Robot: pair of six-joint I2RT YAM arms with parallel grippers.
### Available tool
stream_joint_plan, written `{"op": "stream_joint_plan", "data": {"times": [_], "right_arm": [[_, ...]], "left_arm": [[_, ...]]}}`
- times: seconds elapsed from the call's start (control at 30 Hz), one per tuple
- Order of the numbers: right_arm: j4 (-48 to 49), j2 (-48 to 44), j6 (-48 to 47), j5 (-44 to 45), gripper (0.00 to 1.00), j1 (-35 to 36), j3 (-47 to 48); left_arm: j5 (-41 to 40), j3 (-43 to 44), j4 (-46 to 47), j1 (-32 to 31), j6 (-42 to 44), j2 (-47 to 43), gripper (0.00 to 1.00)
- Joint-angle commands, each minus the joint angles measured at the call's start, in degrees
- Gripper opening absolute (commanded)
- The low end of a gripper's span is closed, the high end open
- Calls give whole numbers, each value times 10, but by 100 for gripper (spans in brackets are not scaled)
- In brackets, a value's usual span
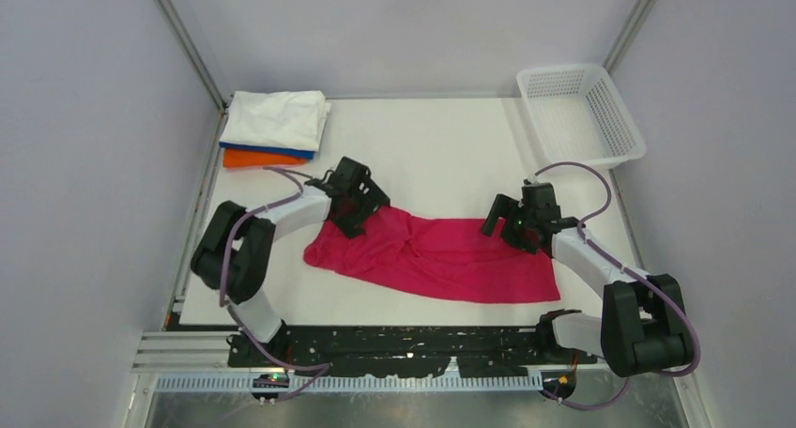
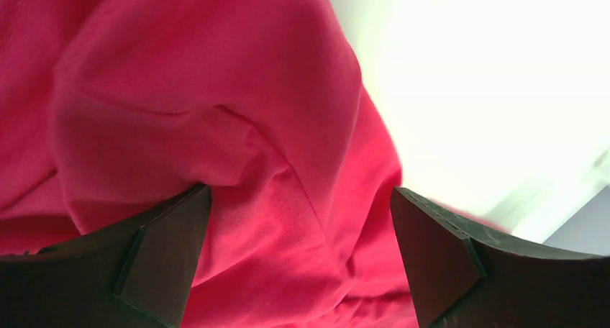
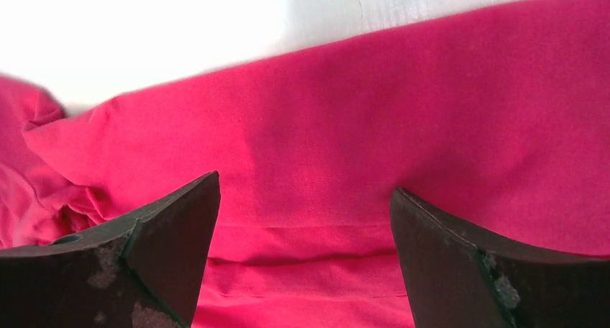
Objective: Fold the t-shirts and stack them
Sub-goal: Rotate the tshirt 90 degrees
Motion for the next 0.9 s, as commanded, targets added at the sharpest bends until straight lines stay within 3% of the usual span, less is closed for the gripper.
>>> {"op": "stream_joint_plan", "data": {"times": [0.0, 0.27, 0.4, 0.5, 0.6, 0.67, 0.87], "right_arm": [[27, 3, -9, -23, 96, -16, 26], [-22, -29, -31, -13, 95, -78, 62], [-58, -29, -39, 3, 95, -87, 65], [-62, -34, -40, -11, 95, -87, 36], [-69, -44, -45, -46, 95, -87, 2], [-72, -50, -44, -70, 95, -87, -11], [-91, -60, -55, -127, 96, -52, -29]], "left_arm": [[-48, 160, -27, 4, -33, 113, 100], [-23, 510, -104, 7, -80, 362, 100], [0, 678, -68, 15, -82, 464, 100], [75, 794, 11, 21, -88, 561, 100], [160, 825, 143, 24, -191, 644, 100], [168, 851, 174, 24, -225, 682, 100], [91, 872, 168, 20, -183, 676, 100]]}}
